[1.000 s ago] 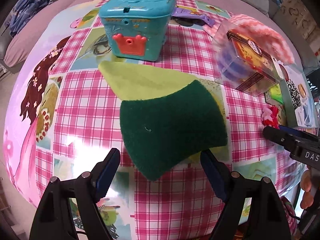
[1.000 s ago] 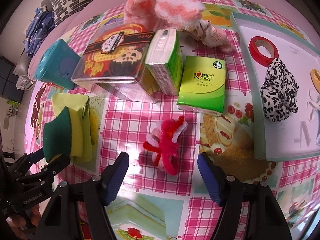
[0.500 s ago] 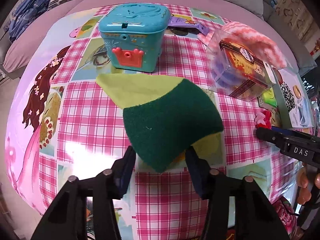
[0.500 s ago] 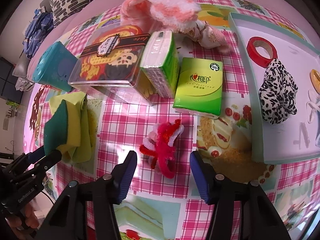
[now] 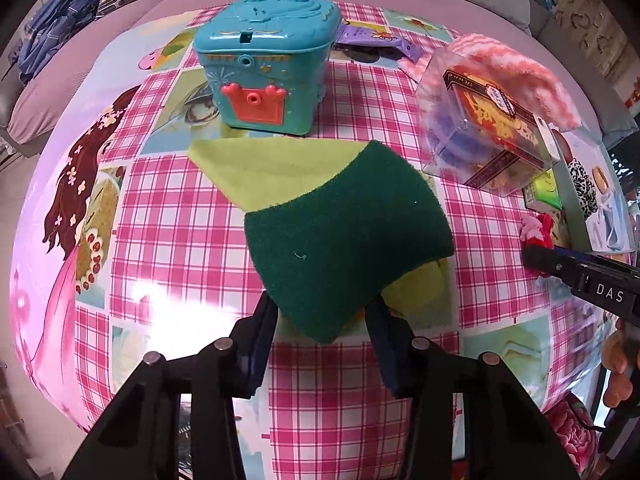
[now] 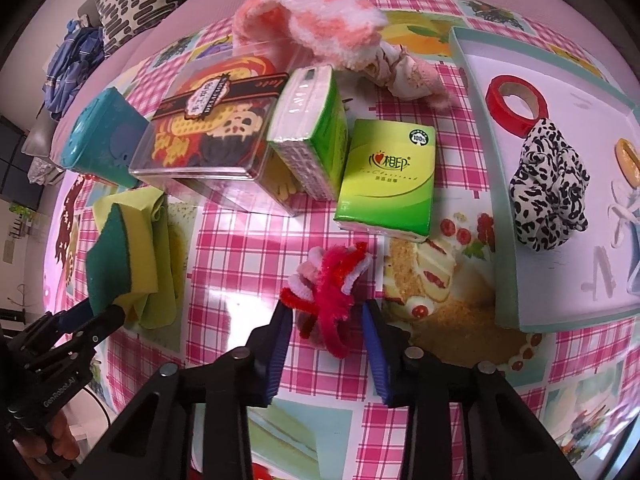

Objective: Organize soft objects
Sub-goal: 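Grasp the green-yellow sponge with the left tool while the right tool grasps the red fuzzy toy, then carry the sponge and red fuzzy toy into the white tray and release both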

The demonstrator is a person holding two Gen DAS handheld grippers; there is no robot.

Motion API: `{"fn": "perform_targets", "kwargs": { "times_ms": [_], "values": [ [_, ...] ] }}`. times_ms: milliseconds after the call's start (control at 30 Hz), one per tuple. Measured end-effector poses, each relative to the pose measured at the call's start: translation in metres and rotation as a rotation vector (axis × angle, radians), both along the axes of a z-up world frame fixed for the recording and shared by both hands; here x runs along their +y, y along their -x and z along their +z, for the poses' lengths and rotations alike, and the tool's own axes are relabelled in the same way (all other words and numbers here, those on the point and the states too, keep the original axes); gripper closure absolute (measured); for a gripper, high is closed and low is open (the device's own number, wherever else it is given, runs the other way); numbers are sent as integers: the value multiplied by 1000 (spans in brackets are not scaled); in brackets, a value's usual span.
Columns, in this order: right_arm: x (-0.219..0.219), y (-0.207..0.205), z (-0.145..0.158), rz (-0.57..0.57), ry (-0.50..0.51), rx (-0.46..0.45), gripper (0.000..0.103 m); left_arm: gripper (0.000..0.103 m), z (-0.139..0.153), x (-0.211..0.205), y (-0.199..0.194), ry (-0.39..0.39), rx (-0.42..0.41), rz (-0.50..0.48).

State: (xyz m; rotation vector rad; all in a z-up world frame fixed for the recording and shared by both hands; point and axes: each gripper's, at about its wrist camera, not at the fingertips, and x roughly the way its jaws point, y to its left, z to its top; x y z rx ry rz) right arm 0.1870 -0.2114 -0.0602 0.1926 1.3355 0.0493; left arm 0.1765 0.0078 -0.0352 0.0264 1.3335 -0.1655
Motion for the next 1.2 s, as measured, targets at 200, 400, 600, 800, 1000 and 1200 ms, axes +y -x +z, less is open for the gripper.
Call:
{"fn": "perform_targets", "kwargs": {
  "times_ms": [200,400,600,800,1000,1200],
  "values": [
    [-4,4,-1,-15,-4,0,77,57,0,-2,0,-1,-6,6],
    [-5,11,0,-7,-6,2,77,59,8,2,2,11,-24,38],
    [-5,20,10,-6,-5,-15,79,60,26,13,6,28,-53,66],
    [-7,29,28,-6,-28,-44,80,60,48,17,14,26,-91,75],
    [-13,40,47,-16,-53,-88,80,60,73,7,20,37,-136,51],
    [-23,50,65,-32,-62,-133,80,60,97,-12,19,68,-171,19]
  ]
}}
